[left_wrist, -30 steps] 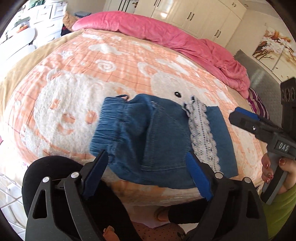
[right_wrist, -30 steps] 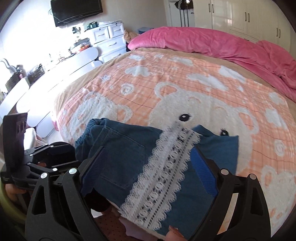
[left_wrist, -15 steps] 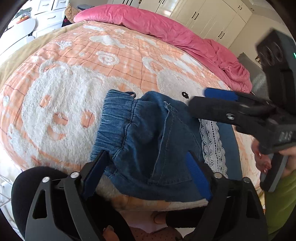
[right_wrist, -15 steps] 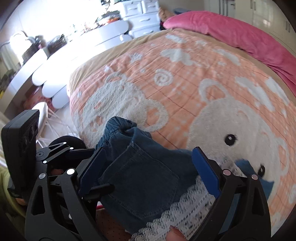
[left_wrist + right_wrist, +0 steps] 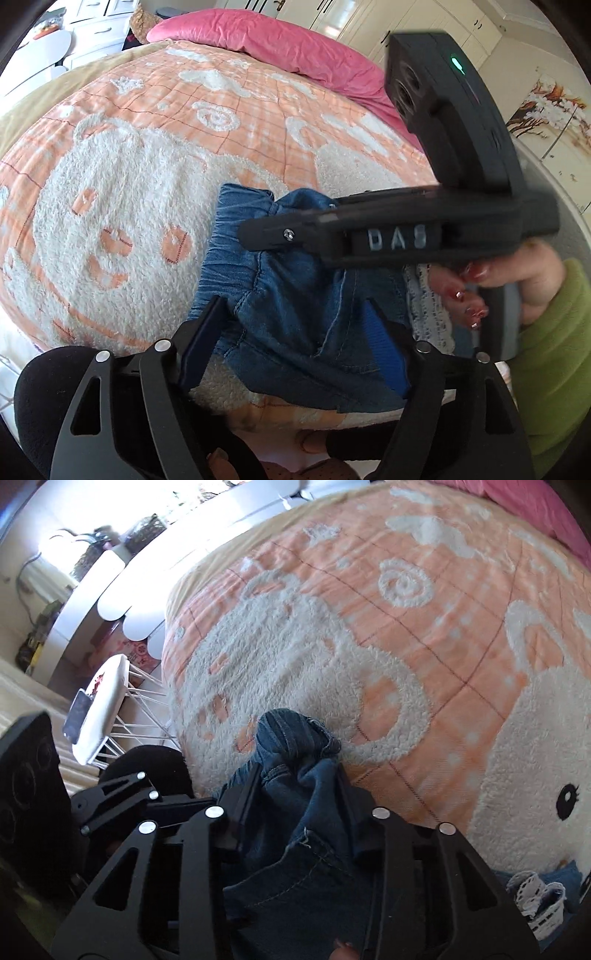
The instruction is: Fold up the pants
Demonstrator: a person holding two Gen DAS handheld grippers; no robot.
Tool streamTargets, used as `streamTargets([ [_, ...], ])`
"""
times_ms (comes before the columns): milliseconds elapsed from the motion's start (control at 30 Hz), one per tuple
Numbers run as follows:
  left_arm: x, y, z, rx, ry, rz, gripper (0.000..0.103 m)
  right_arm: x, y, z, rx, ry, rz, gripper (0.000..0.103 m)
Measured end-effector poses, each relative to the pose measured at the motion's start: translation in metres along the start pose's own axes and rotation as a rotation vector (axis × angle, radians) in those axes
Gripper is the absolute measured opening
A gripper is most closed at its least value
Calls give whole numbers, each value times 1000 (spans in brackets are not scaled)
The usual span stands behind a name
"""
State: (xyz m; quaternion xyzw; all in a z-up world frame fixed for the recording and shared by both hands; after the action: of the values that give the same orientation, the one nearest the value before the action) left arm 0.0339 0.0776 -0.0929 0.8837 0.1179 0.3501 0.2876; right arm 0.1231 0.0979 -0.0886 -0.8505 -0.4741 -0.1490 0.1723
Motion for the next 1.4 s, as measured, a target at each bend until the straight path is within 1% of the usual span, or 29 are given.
streamTargets([
  [67, 2, 4, -5, -57, 21, -4, 85, -4, 0, -16, 24, 51, 4, 25],
  [100, 3, 7, -9, -85, 39, -3, 91, -7, 2, -27, 39, 76, 17, 25],
  [133, 4, 9, -12, -90, 51, 0, 95, -8, 4, -36, 47, 97, 26, 25],
  [200, 5, 8, -14, -63, 66, 1, 96, -11, 14, -55, 71, 143, 60, 23],
  [300, 5, 11, -11, -58, 59, 5, 96, -18, 34, -89, 108, 222, 105, 22],
  [333, 4, 14, -7, -63, 47, 7, 96, -20, 38, -94, 114, 235, 112, 22],
  [367, 4, 17, -2, -86, 28, 4, 96, -22, 42, -100, 125, 250, 117, 22],
  [400, 4, 20, 4, -126, 14, -13, 96, -25, 47, -107, 126, 272, 115, 22],
  [467, 3, 23, 18, -190, -28, -62, 96, -31, 54, -116, 128, 297, 118, 22],
  [533, 1, 29, 32, -264, -66, -115, 94, -38, 63, -124, 121, 317, 125, 22],
  [600, 0, 45, 39, -339, -77, -124, 68, -44, 70, -128, 112, 329, 135, 23],
  [633, 1, 53, 41, -343, -78, -106, 56, -48, 76, -132, 104, 339, 147, 24],
  [667, 1, 63, 42, -330, -73, -74, 55, -52, 81, -134, 99, 348, 159, 25],
  [733, 0, 82, 45, -323, -67, -28, 48, -61, 94, -142, 87, 375, 197, 28],
  [767, -1, 94, 47, -324, -63, -3, 48, -66, 101, -147, 79, 391, 220, 32],
  [800, -3, 107, 48, -328, -56, 32, 48, -72, 110, -153, 67, 412, 250, 38],
  [833, -4, 119, 48, -338, -47, 66, 50, -76, 118, -159, 56, 428, 278, 43],
  [867, -7, 130, 48, -361, -43, 99, 62, -84, 128, -164, 41, 448, 315, 49],
  [900, -12, 140, 48, -397, -52, 131, 69, -92, 136, -169, 35, 464, 353, 50],
  [933, -20, 152, 50, -432, -71, 169, 73, -104, 146, -175, 15, 472, 394, 52],
  [1000, -34, 165, 50, -469, -98, 230, 73, -122, 159, -181, -39, 481, 441, 57],
  [1067, -45, 170, 50, -486, -124, 254, 73, -142, 170, -181, -88, 467, 485, 60],
  [1100, -48, 169, 49, -485, -134, 258, 73, -151, 173, -180, -117, 452, 508, 61],
  [1167, -49, 164, 47, -477, -121, 257, 73, -166, 172, -173, -153, 422, 521, 61],
  [1233, -44, 157, 42, -441, -94, 265, 73, -174, 166, -167, -181, 402, 519, 63],
  [1267, -41, 154, 40, -421, -78, 279, 73, -177, 159, -164, -187, 394, 511, 65],
  [1333, -37, 145, 38, -337, -52, 302, 73, -181, 148, -162, -188, 387, 492, 68],
  [1367, -40, 140, 35, -306, -50, 306, 73, -182, 143, -159, -194, 380, 477, 69],
  [1400, -40, 136, 38, -295, -57, 305, 73, -184, 140, -156, -216, 365, 462, 69],
])
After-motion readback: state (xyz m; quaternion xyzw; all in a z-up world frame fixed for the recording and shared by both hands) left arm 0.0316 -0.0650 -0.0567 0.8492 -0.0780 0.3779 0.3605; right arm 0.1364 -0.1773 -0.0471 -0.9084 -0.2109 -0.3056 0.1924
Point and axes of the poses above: each gripper's, at about its wrist camera, not at the fingertips, and z roughly the way its jaws point, y to its right, x to its top, the point moved 8 cm from there along z, roughly the way its jaws point, and after that the axes turned 14 degrees about -x, right-handed, at the moved point
